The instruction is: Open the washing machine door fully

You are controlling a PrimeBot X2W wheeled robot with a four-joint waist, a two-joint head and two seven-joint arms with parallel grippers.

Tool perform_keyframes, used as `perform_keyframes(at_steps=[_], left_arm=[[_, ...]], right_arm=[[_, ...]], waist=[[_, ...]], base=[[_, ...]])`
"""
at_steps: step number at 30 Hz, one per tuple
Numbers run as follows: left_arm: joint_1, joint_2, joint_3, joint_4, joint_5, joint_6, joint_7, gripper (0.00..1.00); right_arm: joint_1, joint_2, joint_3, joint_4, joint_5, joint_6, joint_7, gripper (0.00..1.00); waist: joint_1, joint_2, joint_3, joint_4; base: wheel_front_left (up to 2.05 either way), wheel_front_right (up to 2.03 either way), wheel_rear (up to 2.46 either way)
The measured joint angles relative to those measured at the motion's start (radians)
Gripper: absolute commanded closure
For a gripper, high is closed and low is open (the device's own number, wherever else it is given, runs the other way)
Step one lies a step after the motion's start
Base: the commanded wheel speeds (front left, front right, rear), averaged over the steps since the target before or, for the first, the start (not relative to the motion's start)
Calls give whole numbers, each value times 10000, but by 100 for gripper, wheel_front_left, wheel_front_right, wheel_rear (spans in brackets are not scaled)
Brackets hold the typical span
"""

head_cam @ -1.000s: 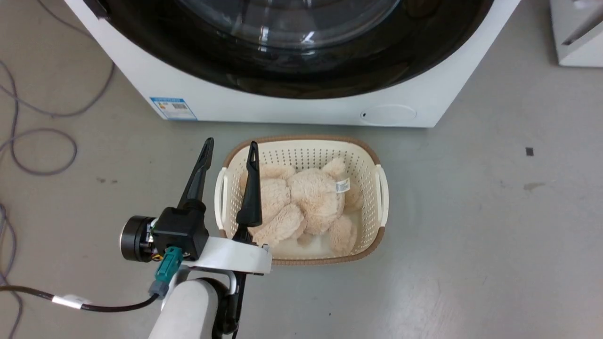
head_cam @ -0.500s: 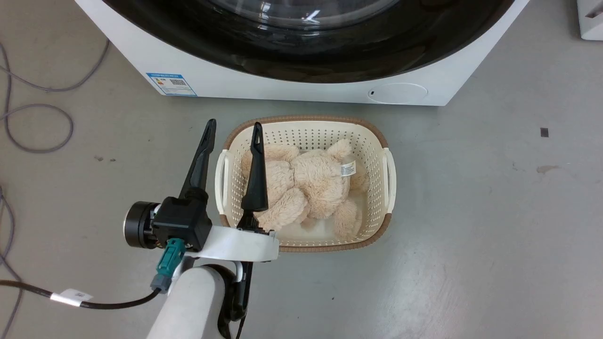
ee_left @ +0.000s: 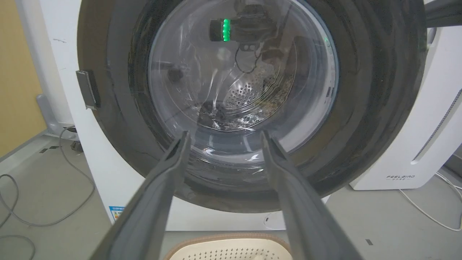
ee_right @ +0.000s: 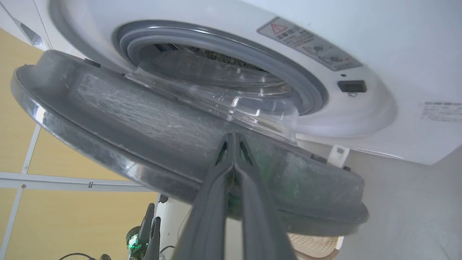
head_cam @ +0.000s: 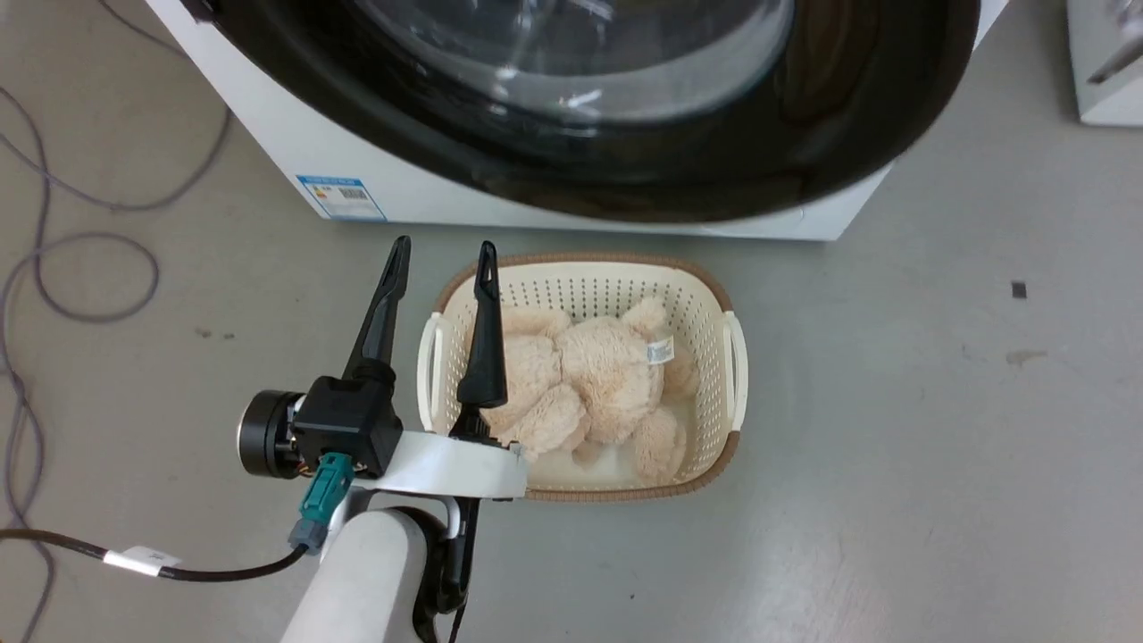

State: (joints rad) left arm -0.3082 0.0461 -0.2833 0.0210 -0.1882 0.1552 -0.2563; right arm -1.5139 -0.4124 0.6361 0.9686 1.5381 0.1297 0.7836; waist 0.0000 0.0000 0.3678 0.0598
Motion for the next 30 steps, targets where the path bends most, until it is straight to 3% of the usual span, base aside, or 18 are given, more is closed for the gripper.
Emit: perform_keyframes(at_steps=[30], left_arm=[[1289,2,307,619,-2,-174,0,0]], right_arm=[[3700,-102,159,-1845,1250,0,1559,100]], waist=[[-1,0,-2278,78]], base=[[0,0,0]])
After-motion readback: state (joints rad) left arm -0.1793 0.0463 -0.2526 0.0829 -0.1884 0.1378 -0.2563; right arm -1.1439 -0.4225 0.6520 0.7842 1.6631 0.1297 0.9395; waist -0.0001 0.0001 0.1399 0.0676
